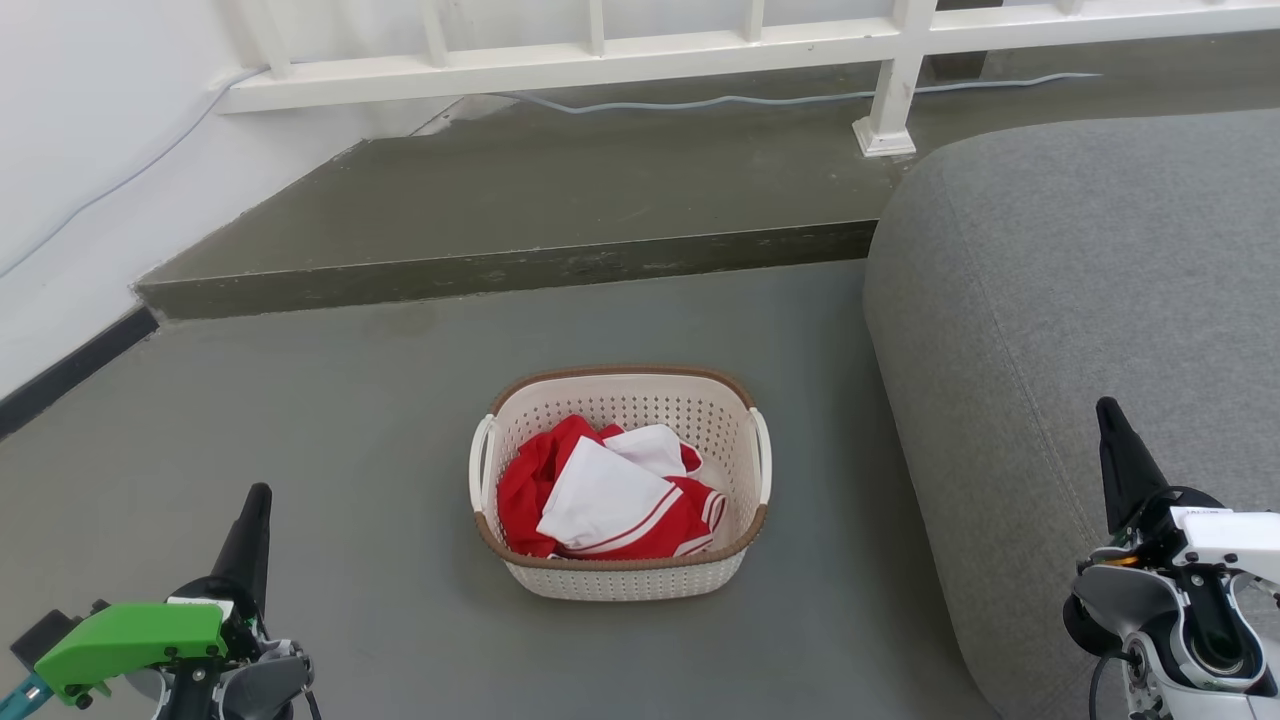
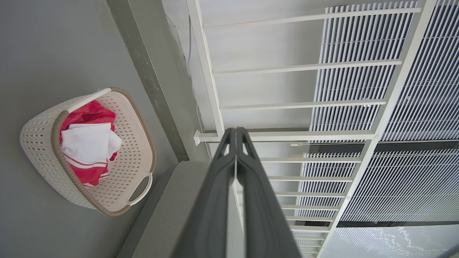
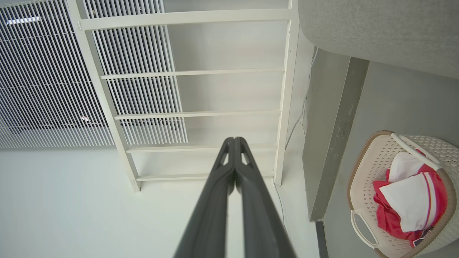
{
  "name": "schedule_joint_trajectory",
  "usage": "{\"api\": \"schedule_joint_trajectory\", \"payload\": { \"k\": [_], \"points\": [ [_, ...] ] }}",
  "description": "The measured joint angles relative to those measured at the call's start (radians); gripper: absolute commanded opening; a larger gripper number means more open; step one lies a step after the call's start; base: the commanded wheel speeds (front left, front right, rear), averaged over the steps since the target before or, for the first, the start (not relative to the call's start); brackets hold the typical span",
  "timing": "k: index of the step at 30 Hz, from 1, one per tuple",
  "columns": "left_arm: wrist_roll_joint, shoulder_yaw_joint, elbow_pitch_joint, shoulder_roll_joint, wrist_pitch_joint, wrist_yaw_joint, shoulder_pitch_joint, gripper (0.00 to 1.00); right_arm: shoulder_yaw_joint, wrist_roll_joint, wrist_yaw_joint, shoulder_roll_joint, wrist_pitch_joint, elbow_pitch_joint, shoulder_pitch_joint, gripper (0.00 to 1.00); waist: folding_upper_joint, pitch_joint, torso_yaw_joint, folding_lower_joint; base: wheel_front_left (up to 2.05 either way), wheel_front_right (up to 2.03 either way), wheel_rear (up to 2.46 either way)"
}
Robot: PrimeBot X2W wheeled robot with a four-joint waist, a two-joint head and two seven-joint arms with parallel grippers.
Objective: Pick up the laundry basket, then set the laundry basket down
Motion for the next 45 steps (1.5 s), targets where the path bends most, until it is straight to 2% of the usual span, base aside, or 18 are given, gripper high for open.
{"api": "schedule_joint_trajectory", "payload": {
  "k": [45],
  "points": [
    [0.0,0.0,0.0,0.0,0.0,0.0,0.0,0.0,-0.002,0.0,0.0,0.003,0.0,0.0,0.0,0.0,0.0,0.0,0.0,0.0,0.0,0.0,0.0]
  ]
}}
